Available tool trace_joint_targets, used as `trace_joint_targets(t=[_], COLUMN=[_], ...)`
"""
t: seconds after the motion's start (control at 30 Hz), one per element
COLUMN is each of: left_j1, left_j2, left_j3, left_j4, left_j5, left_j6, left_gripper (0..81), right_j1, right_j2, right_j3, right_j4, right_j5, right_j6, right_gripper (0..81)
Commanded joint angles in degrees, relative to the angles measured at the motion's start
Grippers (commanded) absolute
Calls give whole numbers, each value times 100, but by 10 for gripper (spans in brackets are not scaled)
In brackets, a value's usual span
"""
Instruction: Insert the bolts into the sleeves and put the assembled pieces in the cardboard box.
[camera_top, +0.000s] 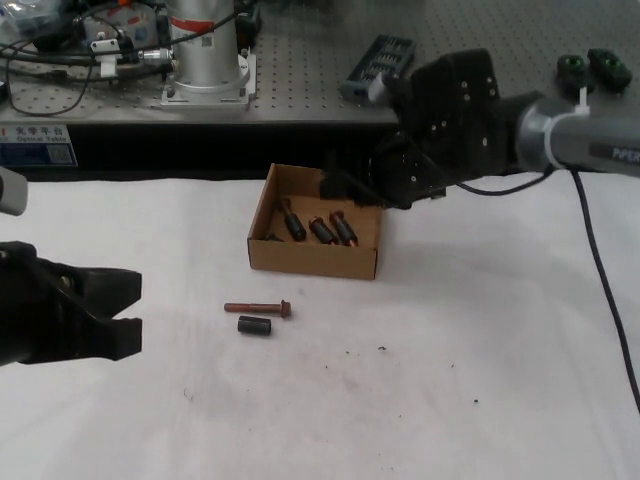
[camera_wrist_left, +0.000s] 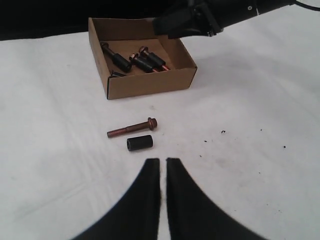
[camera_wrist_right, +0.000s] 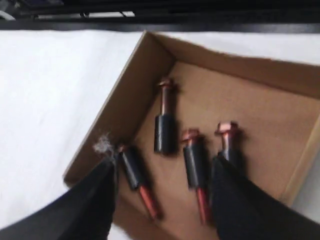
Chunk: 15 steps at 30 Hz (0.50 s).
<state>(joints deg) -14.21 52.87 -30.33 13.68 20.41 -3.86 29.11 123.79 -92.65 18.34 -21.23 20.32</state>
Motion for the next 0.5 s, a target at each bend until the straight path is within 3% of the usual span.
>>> trace_joint_targets(t=[0.0, 0.23, 0.33, 0.47], left_j1=[2, 2, 2, 2], left_j2=[-82, -293, -618, -1069], left_j3=[-32, -32, -32, -32], left_j4=[-19, -8, -8, -8], left_j5=[-38, -38, -38, -38], left_j6=[86, 83, 83, 83], left_gripper=[41, 41, 41, 41], right_j1=[456, 1347, 1497, 1502], right_j2=[-333, -189, -83, 176], right_j3=[-88, -74, -102, -237], right_j4=[1395, 1351, 1390, 1736], right_j5=[-111, 252, 490, 617], right_j6=[-442, -604, -1292, -1604], right_gripper=[400, 400, 400, 400])
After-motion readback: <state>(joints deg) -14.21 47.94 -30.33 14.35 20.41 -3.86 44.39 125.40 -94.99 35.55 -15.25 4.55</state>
